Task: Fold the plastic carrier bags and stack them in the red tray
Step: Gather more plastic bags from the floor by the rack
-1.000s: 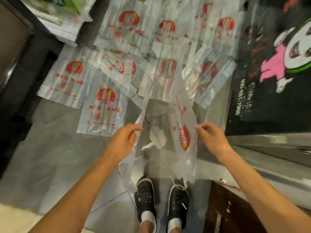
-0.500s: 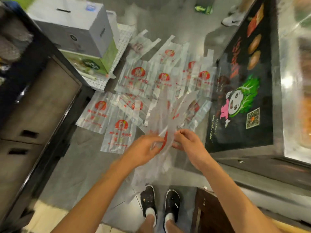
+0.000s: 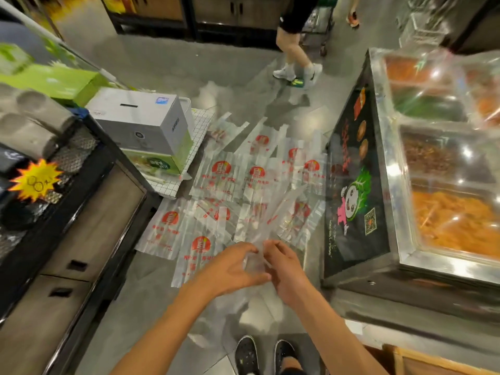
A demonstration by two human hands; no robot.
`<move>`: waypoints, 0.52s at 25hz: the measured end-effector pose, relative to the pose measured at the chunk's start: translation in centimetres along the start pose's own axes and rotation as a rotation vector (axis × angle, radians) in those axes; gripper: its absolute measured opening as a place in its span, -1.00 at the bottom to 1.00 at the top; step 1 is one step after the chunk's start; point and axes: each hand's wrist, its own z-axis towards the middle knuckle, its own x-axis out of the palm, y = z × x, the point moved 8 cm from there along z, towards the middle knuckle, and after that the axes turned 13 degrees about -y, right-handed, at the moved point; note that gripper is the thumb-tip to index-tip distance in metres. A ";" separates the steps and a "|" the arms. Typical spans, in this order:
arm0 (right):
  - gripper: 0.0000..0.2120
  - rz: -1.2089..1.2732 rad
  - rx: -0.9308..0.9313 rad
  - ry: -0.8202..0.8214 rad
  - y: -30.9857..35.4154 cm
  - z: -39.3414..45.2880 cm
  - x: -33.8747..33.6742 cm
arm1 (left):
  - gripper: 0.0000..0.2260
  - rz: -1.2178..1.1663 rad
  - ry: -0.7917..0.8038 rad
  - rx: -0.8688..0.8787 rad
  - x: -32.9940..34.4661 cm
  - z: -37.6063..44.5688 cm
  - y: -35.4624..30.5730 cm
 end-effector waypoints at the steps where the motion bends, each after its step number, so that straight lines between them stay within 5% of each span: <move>1: -0.85 0.038 -0.002 0.012 0.4 -0.3 0.2 | -0.37 0.038 0.005 0.011 -0.5 0.1 -0.7; 3: -0.86 0.101 0.016 0.014 1.1 -0.6 0.4 | -0.40 0.114 0.001 0.024 -1.0 0.5 -2.0; 8: -0.93 0.242 0.045 0.113 3.7 0.9 0.3 | -0.88 0.256 -0.071 0.072 -3.0 3.9 -5.1; 10: -0.88 0.057 -0.187 0.109 7.0 2.2 -0.8 | -0.87 0.319 -0.051 0.116 -4.1 6.0 -6.6; 12: -0.92 -0.301 -0.657 -0.012 12.6 2.8 -3.2 | -0.81 0.394 -0.030 0.179 -5.4 8.2 -8.6; 13: -0.77 -0.469 -0.877 -0.070 15.2 2.8 -4.0 | -0.78 0.432 -0.011 0.215 -6.0 9.0 -9.7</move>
